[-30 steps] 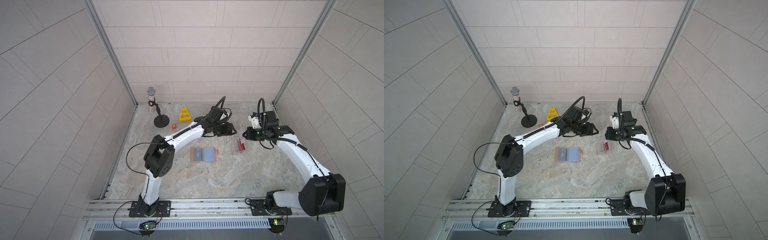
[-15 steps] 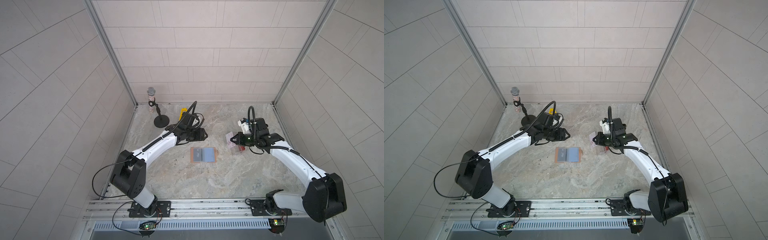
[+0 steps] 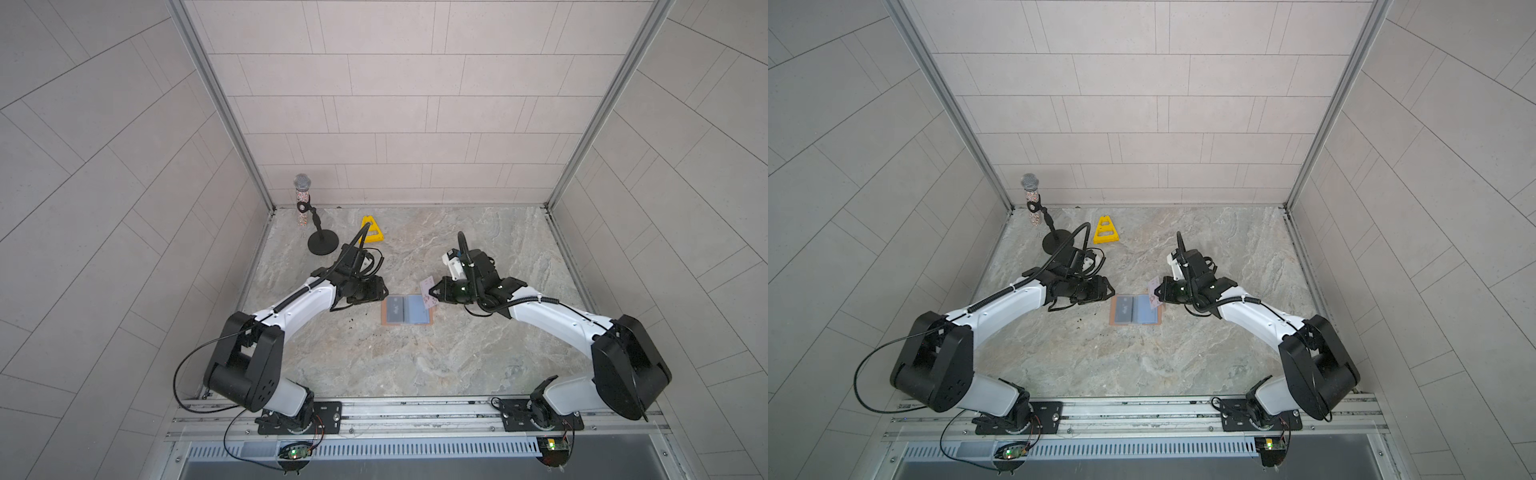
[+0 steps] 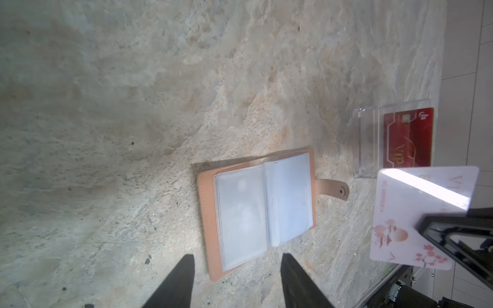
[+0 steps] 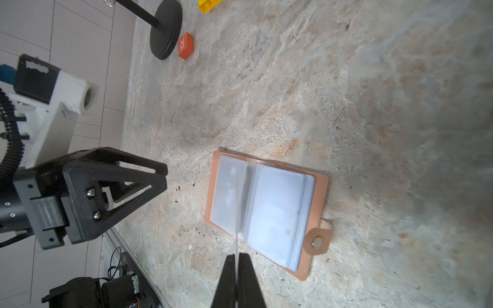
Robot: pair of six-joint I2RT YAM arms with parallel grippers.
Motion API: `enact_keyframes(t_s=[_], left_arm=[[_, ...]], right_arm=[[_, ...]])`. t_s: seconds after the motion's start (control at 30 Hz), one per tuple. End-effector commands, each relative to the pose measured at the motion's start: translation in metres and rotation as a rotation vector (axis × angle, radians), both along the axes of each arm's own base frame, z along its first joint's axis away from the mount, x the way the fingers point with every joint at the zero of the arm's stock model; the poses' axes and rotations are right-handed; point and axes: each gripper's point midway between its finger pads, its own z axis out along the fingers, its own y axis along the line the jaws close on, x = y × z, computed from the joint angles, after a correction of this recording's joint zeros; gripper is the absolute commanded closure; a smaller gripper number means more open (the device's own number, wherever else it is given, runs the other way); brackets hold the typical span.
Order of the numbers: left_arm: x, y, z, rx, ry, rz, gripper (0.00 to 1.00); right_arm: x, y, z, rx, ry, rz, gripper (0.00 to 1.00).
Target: Put the credit cards into the card holder
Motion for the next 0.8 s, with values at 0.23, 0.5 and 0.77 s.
enact_keyframes(t_s=[0.23,0.5,0.77], left_arm=[[-0.01,0.002,-0.03,-0.036,0.037,0.042,0.41],[-0.015,-0.005,-0.048,-0.071,0.087,0.023,0.41],[-0.016,-0.007,-0.062,-0.068,0.12,0.017,0.41]], right_arm=[[0.008,0.029,-0.021,0.059,0.025,-0.028,1.0],[0.003,0.039,-0.044,0.043,0.07,-0.028,1.0],[0.0,0.043,-0.064,0.044,0.108,-0.025,1.0]])
